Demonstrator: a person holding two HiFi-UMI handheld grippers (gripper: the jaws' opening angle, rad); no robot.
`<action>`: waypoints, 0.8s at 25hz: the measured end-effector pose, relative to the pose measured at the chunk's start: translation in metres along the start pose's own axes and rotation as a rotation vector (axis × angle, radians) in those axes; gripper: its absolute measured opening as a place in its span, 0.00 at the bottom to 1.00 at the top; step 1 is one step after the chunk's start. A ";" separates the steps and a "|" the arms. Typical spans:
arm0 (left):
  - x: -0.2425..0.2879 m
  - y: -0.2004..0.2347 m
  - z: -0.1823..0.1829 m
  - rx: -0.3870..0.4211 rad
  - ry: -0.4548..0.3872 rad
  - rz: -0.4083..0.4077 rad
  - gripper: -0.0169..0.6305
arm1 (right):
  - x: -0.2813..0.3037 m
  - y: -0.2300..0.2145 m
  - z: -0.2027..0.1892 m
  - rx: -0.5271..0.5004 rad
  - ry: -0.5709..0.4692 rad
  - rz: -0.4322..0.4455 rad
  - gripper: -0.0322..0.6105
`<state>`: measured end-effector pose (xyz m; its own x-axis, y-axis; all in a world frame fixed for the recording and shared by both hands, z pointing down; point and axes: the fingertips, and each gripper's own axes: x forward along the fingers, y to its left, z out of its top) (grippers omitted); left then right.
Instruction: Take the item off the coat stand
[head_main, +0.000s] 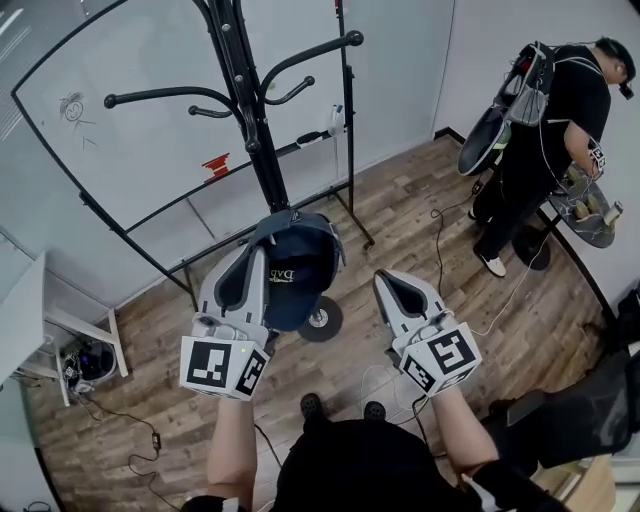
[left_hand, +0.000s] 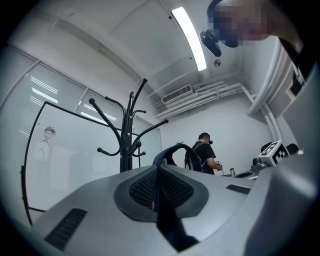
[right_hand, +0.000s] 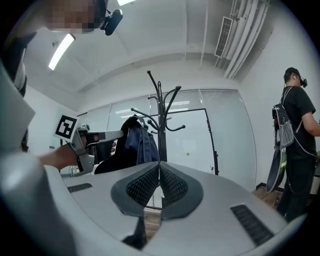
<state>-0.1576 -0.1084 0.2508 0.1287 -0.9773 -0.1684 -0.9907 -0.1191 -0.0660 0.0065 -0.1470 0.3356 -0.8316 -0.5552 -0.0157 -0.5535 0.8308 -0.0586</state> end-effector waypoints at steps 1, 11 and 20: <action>-0.004 -0.004 -0.002 -0.002 0.003 0.007 0.08 | -0.002 -0.001 0.001 -0.004 -0.005 0.010 0.10; -0.030 -0.030 -0.021 -0.020 0.044 0.077 0.08 | -0.009 0.000 0.019 -0.012 -0.041 0.099 0.10; -0.032 -0.056 -0.028 -0.022 0.049 0.085 0.08 | -0.027 0.008 0.029 -0.087 -0.052 0.167 0.10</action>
<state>-0.1075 -0.0751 0.2874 0.0418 -0.9914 -0.1238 -0.9988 -0.0382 -0.0315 0.0258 -0.1268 0.3069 -0.9100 -0.4086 -0.0696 -0.4116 0.9107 0.0355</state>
